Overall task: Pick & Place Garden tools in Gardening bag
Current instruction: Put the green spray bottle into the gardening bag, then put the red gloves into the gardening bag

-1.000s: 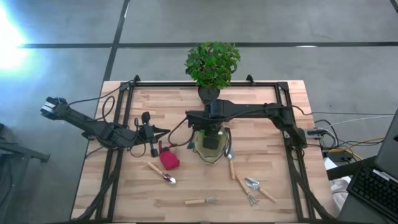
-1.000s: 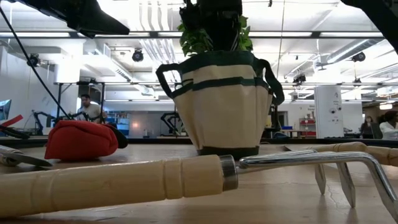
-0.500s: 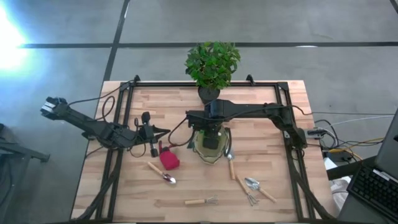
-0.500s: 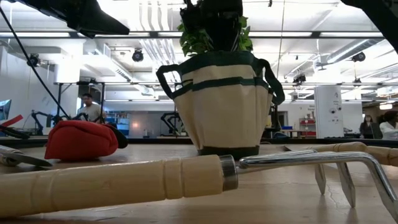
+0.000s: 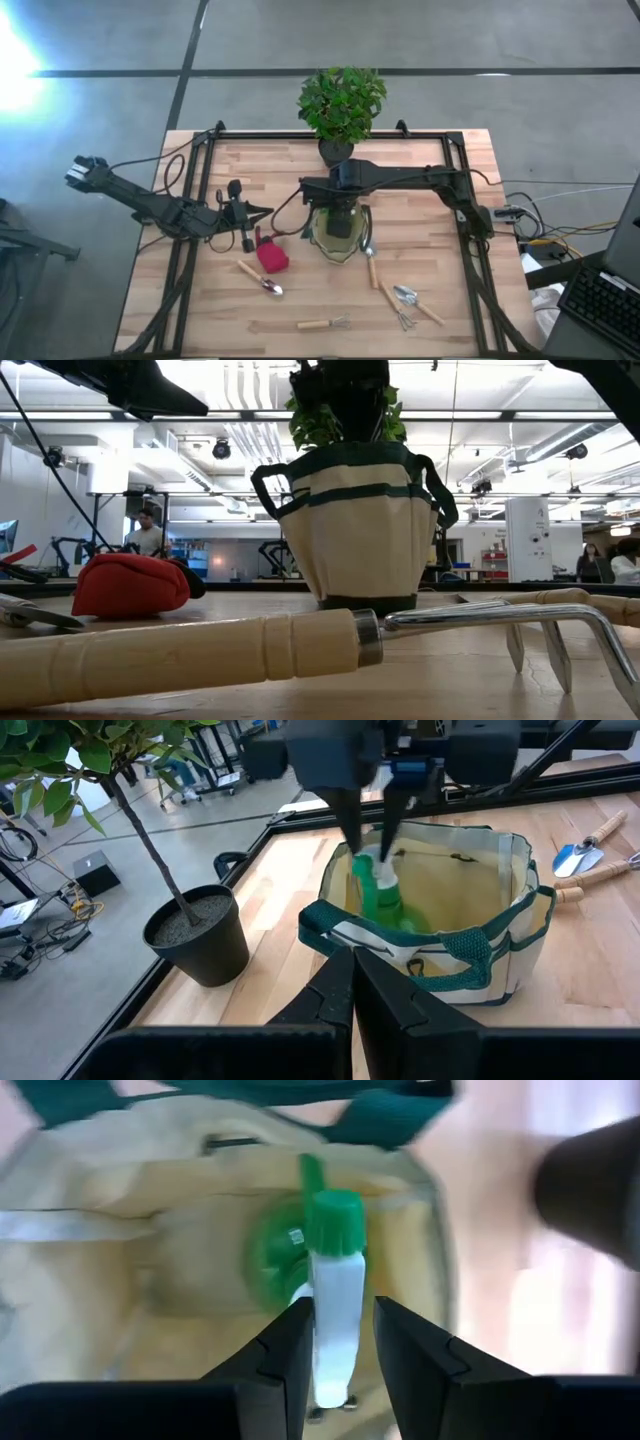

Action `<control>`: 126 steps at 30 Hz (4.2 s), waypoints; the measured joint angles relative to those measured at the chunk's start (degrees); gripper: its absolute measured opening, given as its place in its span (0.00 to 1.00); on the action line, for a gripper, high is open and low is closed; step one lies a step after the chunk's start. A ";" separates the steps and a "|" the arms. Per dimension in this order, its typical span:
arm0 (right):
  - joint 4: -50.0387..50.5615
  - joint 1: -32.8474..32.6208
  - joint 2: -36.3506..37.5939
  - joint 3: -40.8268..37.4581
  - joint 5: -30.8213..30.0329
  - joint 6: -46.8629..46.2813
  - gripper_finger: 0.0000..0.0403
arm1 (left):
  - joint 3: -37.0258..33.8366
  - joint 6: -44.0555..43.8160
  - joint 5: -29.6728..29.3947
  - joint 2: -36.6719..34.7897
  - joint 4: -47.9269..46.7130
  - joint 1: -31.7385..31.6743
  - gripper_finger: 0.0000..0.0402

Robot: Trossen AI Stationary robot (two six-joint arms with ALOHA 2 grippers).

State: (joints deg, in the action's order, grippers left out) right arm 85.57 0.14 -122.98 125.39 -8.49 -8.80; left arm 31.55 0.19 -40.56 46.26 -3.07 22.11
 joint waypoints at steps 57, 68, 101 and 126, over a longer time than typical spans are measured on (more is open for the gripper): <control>4.46 -9.37 29.60 -15.84 -5.20 -17.01 0.02 | 0.02 -22.55 1.04 0.00 -7.28 0.00 0.16; 3.99 -9.40 37.00 -27.00 -8.45 -22.79 0.02 | 0.02 -40.67 20.17 0.02 -17.48 0.00 0.40; -2.87 -9.38 44.85 -41.49 -12.79 -27.22 0.02 | 0.02 -76.56 20.29 11.26 -32.94 -0.58 0.39; -3.72 -9.38 44.85 -41.43 -12.59 -27.04 0.02 | 0.02 -76.49 23.20 21.46 -29.89 -5.52 0.39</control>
State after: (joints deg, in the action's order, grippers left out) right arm 81.85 -9.23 -78.13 83.96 -21.08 -35.83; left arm 31.57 -76.30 -17.36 67.72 -32.97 16.59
